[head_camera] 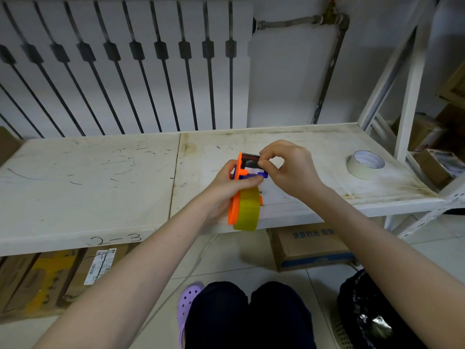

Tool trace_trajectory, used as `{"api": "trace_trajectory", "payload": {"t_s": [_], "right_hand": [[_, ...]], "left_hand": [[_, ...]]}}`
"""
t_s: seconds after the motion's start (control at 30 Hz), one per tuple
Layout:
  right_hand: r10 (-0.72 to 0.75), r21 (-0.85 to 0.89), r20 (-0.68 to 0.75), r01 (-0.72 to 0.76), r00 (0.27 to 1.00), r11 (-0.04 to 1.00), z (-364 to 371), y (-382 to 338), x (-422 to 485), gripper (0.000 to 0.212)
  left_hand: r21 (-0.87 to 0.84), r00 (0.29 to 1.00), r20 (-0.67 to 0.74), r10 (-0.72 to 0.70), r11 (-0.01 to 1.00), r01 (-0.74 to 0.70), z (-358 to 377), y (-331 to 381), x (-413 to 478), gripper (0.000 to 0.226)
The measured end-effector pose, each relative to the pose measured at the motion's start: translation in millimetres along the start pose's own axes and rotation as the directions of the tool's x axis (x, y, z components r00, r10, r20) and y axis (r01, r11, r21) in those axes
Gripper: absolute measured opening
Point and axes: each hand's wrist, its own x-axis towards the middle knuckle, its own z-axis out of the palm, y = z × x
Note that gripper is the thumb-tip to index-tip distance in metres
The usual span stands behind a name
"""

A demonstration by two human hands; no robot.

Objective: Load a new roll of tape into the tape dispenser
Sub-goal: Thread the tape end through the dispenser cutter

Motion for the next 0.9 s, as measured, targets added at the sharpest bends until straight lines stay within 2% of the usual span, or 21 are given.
{"api": "trace_trajectory", "payload": {"t_s": [0.07, 0.2, 0.33, 0.5, 0.8, 0.9], "right_hand": [[0.012, -0.016, -0.001, -0.012, 1.000, 1.000, -1, 0, 0, 0.004], [-0.010, -0.124, 0.032, 0.014, 0.999, 0.992, -1, -5, -1, 0.008], [-0.060, -0.205, 0.053, 0.069, 0.997, 0.976, -5, -10, -1, 0.009], [-0.064, -0.266, 0.080, 0.083, 0.995, 0.960, -9, -11, 1, 0.012], [-0.108, -0.293, 0.019, 0.109, 0.994, 0.950, -7, -7, -1, 0.013], [-0.159, -0.321, 0.030, 0.160, 0.987, 0.933, -7, -10, 0, 0.012]], "left_hand": [[-0.109, 0.999, 0.018, -0.043, 0.993, 0.045, 0, 6, -4, 0.029], [-0.196, 0.988, -0.042, -0.148, 0.971, 0.137, 1, 12, -2, 0.041], [-0.145, 0.994, -0.046, -0.102, 0.985, 0.094, 6, 16, -2, 0.030], [-0.068, 0.998, -0.041, -0.046, 0.997, 0.044, 5, 12, -1, 0.041], [-0.088, 1.000, 0.018, 0.003, 0.996, -0.002, 6, 10, -4, 0.036], [-0.128, 1.000, 0.027, -0.002, 0.992, 0.006, 5, 12, -5, 0.033]]}}
